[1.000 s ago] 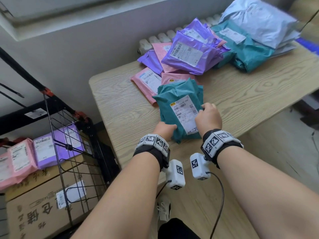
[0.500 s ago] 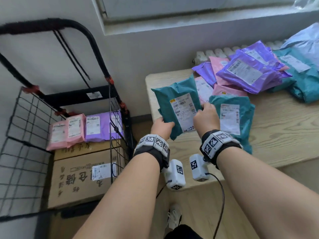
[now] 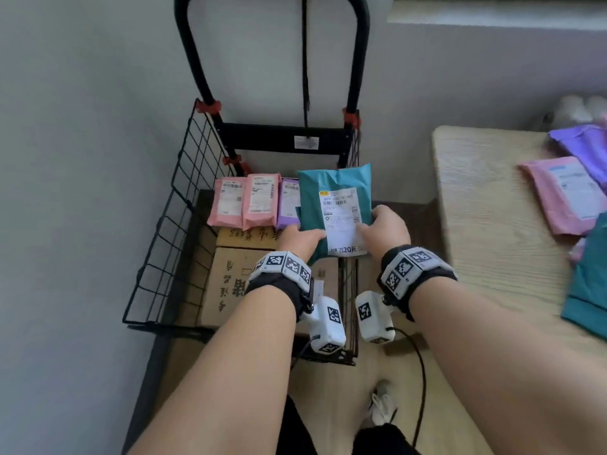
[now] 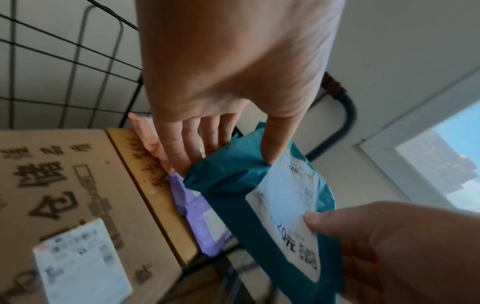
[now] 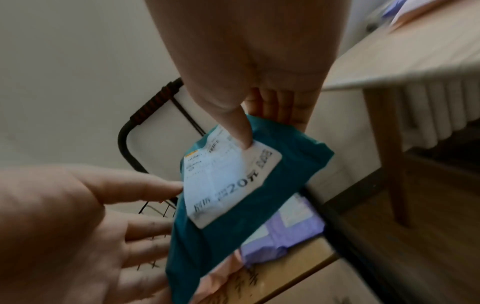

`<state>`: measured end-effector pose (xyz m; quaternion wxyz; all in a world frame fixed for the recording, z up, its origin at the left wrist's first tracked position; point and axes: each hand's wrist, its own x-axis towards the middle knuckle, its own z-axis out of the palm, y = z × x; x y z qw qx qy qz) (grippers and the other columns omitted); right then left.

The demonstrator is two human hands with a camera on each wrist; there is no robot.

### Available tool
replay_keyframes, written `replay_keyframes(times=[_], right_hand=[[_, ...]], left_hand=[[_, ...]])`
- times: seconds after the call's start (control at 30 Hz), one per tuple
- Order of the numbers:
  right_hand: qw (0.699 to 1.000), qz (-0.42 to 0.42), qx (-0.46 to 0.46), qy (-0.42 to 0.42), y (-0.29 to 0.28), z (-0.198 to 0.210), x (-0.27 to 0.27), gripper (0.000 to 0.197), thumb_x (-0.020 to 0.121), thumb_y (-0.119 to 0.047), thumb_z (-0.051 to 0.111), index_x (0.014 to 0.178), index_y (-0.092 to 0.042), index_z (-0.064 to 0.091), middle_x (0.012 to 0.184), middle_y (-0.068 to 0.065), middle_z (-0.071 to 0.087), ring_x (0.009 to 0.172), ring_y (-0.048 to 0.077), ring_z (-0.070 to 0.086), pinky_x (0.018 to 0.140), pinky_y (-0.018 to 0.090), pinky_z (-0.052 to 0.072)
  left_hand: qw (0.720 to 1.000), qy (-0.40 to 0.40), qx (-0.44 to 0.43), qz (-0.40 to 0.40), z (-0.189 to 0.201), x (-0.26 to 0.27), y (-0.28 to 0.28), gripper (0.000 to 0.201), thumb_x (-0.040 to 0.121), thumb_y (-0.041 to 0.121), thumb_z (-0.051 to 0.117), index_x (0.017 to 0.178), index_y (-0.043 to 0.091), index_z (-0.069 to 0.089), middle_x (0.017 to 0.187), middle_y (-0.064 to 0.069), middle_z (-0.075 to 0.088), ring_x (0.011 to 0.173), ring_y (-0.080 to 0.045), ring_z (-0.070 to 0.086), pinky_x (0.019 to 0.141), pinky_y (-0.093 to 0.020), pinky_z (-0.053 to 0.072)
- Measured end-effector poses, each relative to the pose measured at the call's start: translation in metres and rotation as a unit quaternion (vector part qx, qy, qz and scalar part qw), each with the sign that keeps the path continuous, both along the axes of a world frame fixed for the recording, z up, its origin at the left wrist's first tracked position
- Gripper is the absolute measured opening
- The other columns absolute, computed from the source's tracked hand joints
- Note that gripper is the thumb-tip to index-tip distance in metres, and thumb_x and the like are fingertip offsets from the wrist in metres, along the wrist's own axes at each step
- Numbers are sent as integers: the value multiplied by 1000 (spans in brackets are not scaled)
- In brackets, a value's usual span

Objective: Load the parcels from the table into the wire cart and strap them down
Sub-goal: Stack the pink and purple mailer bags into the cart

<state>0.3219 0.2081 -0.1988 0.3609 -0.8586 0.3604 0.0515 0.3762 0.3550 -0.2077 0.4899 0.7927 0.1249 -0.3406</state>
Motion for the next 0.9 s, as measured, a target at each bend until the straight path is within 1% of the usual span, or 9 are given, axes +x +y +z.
replay_keyframes(times=[0.13,0.23,0.33,0.43,0.5,0.6,0.73,0.8,0.9], right_hand=[[997,34,38,57,63,-35,46,17,85,-17,58,100,-11,61,98,7,68,88,25,66,80,40,57],[992,59,58,90,102,-65,69,15,84,-14,60,99,-10,60,97,7,67,89,26,64,76,32,52],[987,72,82,115,131,-91,83,17,84,-14,61,101,-13,60,94,3,64,85,23,60,74,30,49],[982,90,95,134,147,-115,93,17,85,-15,60,102,-14,63,98,3,67,86,23,61,74,29,47],[977,114,93,154,155,-129,99,22,85,-15,59,106,-13,65,104,6,70,92,26,64,78,31,50],[962,160,98,198,166,-151,108,25,85,-12,59,109,-11,64,104,8,70,93,28,65,79,32,53],[950,187,104,226,178,-177,121,24,83,-11,59,107,-12,66,102,7,71,91,27,66,80,33,56],[946,196,110,236,182,-187,125,25,82,-11,58,105,-13,67,99,7,71,90,27,67,83,37,57],[938,195,131,257,191,-205,131,26,81,-7,58,105,-12,66,95,8,72,84,26,69,78,40,59]], left_hand=[[997,35,69,-13,-21,43,67,56,82,41,67,124,6,56,117,-4,60,101,-25,60,78,-26,42],[994,48,94,-4,-44,69,107,59,78,40,72,125,6,58,122,-6,63,99,-23,60,81,-26,45],[989,75,124,-18,-67,84,135,62,73,42,73,123,9,59,120,-6,65,101,-24,63,92,-33,50],[987,97,120,-30,-91,95,154,44,82,33,70,118,9,60,113,-4,64,98,-23,62,88,-29,48],[985,109,128,-27,-107,101,164,44,84,32,67,119,9,57,112,-5,62,93,-23,59,84,-28,47],[980,139,142,-12,-129,111,174,50,86,34,64,127,5,55,126,-10,61,107,-27,61,94,-32,48],[969,151,189,-43,-150,122,181,45,94,30,55,131,4,52,135,-12,53,119,-27,54,84,-27,38],[966,151,202,-60,-155,125,183,40,95,29,53,126,4,55,131,-13,55,108,-27,55,80,-27,37],[958,172,222,-65,-175,129,190,18,94,25,51,92,8,56,101,-10,57,86,-24,49,76,-28,36]])
